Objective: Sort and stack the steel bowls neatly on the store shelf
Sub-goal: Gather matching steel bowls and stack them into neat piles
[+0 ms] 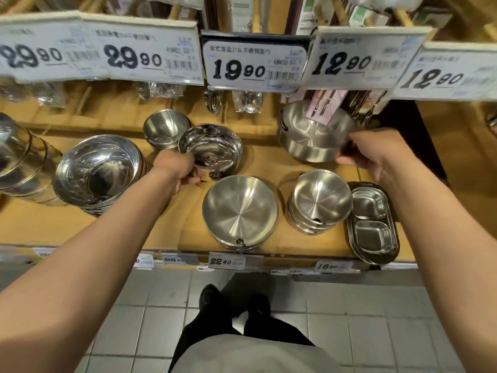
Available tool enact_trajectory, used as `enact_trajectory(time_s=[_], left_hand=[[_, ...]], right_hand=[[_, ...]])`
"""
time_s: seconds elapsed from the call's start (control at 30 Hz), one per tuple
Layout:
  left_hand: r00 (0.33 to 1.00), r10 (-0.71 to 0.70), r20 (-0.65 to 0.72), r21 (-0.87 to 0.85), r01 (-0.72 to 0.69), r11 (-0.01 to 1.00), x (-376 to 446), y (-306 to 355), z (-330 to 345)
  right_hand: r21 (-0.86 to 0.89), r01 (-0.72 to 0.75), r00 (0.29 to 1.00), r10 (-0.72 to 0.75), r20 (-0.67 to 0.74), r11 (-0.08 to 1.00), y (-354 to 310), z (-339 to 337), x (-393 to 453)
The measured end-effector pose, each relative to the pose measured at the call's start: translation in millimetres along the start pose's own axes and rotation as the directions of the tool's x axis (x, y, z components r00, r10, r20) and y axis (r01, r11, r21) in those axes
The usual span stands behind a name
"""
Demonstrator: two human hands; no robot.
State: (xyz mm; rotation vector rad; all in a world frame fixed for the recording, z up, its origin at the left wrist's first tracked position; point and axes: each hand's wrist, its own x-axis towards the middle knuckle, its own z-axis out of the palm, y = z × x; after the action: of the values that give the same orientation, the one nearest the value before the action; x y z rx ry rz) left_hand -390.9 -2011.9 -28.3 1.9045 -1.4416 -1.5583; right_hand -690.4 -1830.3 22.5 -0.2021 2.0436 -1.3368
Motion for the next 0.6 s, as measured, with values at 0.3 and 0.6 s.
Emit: enact_trajectory(time_s=[0.3,0.6], left_hand=[[0.999,0.034,-0.026,-0.120,-0.037,0.992,-23,18,-11],[0.998,0.044,-0.052,-0.230,-0.055,0.972,-71,13,-36]], right_hand=[[0.017,-0.026,0.990,0.024,0.142,1.000,-11,26,-12],[-0.019,-0.041,0.977,0.044,0.209,0.999,-14,60,-22]])
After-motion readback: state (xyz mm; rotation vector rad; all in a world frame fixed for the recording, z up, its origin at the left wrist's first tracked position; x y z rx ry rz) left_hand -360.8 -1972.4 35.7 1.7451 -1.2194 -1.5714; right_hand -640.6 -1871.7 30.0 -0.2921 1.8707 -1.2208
